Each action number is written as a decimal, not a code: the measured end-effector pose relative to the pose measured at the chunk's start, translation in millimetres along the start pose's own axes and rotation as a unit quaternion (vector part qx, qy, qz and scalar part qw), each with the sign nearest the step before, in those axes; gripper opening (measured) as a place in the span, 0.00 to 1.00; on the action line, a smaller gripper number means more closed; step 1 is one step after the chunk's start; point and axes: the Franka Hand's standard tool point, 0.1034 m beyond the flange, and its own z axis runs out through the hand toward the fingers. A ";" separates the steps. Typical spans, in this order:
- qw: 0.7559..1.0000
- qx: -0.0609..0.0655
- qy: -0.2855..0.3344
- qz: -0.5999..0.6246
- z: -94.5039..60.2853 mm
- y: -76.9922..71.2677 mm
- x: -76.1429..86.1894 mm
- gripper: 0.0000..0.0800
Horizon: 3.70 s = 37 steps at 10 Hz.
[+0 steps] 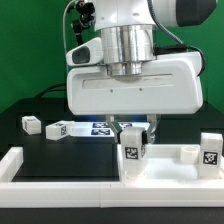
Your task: Assemble square table
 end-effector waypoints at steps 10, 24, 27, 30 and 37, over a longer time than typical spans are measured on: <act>0.843 0.028 -0.004 0.538 3.4 -7.5 -8.0 0.36; 0.989 -0.012 -0.001 0.145 2.1 -12.2 -14.7 0.81; 0.999 -0.013 0.013 0.041 2.4 -15.4 -9.0 0.77; 0.996 -0.013 0.013 0.089 2.7 -14.6 -9.0 0.55; 0.827 0.007 -0.042 0.561 7.9 -5.7 -2.4 0.37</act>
Offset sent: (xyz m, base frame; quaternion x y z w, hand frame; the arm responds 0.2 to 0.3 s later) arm -0.0100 0.0063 -0.0125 -0.0492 -0.0041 0.2724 0.9609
